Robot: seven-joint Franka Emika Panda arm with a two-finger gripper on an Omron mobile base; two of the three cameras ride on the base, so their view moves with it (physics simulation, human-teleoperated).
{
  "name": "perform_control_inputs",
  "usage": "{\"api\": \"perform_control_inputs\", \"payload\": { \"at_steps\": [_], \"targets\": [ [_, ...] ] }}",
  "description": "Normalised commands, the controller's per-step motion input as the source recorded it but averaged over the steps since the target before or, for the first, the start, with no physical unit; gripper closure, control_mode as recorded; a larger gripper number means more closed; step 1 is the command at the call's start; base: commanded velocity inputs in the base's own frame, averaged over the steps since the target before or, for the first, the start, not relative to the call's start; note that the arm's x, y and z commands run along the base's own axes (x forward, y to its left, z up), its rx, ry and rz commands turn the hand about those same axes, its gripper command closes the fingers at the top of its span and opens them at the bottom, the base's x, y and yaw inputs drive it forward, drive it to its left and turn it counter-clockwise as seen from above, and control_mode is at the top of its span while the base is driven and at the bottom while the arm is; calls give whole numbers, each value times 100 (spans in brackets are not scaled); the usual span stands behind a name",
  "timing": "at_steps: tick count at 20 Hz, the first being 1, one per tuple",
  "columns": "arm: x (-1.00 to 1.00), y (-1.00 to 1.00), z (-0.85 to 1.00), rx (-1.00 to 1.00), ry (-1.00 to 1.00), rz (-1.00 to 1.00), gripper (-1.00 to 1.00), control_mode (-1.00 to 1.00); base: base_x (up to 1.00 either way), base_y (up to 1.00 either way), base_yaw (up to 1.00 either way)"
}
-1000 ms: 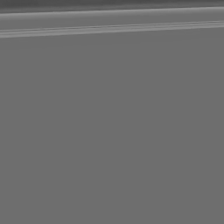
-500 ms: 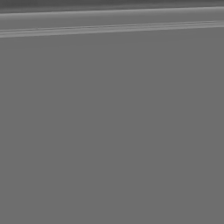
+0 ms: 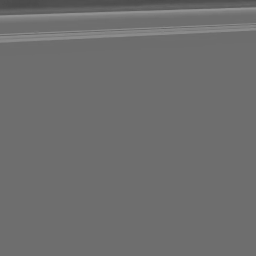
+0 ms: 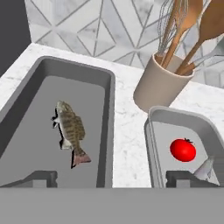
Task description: Place one tomato and one fish in each tupperware on the nearby counter, to pack two identical lunches.
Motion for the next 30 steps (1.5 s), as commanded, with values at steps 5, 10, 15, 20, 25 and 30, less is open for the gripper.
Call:
{"api": "perform_control_inputs", "payload": {
  "at_steps": [5,10,15,20,25,30],
  "targets": [
    [-82,-42,100,16,-1,-27,-100,-100,0,0,0],
    [-84,-29,87,14,0,-13,-100,-100,0,0,0],
    [-97,-4,4,0,0,-4,-100,-100,0,0,0],
    [-89,0,-14,0,0,0,-100,-100,0,0,0],
    [0,0,0,0,0,0,-100,100,-97,0,-7],
    [0,0,0,0,0,0,-100,100,-100,11,-35]
  ]
}}
